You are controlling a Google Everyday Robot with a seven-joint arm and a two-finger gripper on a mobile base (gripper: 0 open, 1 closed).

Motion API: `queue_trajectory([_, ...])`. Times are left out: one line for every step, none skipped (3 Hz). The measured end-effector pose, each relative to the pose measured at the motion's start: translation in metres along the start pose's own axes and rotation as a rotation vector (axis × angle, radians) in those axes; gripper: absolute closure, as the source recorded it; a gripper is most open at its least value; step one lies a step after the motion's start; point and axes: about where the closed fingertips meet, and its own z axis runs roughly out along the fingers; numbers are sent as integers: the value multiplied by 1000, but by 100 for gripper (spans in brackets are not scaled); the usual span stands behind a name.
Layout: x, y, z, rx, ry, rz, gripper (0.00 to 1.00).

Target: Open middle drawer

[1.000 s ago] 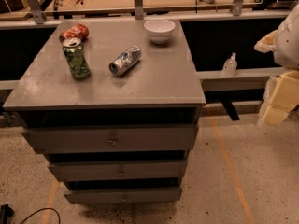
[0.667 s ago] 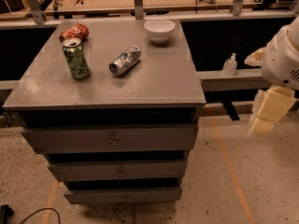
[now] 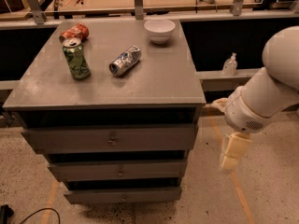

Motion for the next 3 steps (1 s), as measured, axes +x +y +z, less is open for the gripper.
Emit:
queue_trajectory([4,14,56,-92,-28,-68,0])
queue_trajectory([-2,29,107,-171,-70,-99,0])
queue_trajectory([-1,31,114,-181,-73,-98,0])
